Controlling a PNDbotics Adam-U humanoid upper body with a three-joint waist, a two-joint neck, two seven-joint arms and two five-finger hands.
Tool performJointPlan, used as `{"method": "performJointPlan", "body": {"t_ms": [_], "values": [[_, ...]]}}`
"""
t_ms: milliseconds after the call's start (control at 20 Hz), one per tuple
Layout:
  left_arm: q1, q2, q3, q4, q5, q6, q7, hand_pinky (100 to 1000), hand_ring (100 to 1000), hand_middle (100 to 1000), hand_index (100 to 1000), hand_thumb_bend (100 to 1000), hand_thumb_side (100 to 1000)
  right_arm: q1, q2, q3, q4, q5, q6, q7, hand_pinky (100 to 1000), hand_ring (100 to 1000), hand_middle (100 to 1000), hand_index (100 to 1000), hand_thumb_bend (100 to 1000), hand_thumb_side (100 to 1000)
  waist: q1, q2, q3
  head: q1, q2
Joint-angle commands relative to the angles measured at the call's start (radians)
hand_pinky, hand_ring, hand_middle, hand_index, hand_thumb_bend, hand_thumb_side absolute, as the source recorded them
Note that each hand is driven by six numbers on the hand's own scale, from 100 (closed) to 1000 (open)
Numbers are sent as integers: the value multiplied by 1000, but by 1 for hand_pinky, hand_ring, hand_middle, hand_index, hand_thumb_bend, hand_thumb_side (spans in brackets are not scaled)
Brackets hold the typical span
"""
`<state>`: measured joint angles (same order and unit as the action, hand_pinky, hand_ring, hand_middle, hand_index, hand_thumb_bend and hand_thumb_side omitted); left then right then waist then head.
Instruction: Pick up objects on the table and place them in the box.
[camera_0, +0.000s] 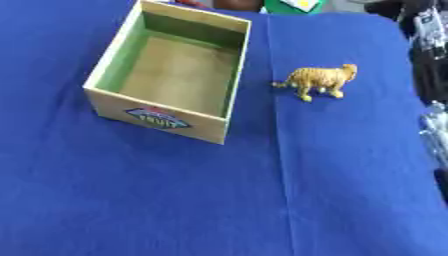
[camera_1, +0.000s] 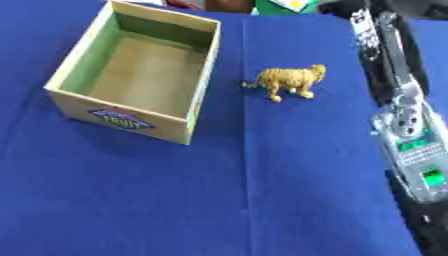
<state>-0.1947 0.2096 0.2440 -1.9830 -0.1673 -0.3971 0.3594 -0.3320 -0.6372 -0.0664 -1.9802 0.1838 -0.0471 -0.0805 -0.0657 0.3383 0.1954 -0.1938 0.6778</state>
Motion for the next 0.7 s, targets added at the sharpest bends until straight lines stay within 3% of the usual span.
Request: {"method": "performJointPlan", "body": {"t_ms": [50,100,150,300,350,600,700], "values": [[-1,13,3,-17,2,-1,-5,557,530,521,754,100,704,-35,-139,5,-20,120,37,69,865,810,810,886,314,1000,3,-24,-1,5,-9],[0,14,3,-17,1,-1,-6,557,530,521,754,100,702,-45,-168,8,-20,150,47,94,864,814,815,888,259,1000,4,-25,-1,5,-8],[1,15,2,-17,1,-1,-6,558,530,521,754,100,704,-59,-199,11,-20,179,55,119,863,823,825,887,376,1000,4,-26,-1,4,-7],[5,17,0,-17,1,-1,-8,557,530,522,754,100,703,-107,-283,18,-20,249,64,191,850,827,807,879,469,1000,7,-31,0,5,-1],[7,18,0,-17,1,-2,-8,557,530,522,754,100,703,-122,-308,20,-20,267,70,212,844,823,797,877,551,1000,7,-33,1,5,0],[12,18,-3,-17,-2,0,-11,557,529,522,754,100,702,-175,-408,60,-20,339,100,336,843,837,804,891,675,1000,6,-38,6,1,3],[12,19,-4,-17,-3,0,-11,556,529,522,754,100,701,-194,-438,83,-20,358,99,398,852,854,782,875,723,918,5,-38,8,-1,8]]}}
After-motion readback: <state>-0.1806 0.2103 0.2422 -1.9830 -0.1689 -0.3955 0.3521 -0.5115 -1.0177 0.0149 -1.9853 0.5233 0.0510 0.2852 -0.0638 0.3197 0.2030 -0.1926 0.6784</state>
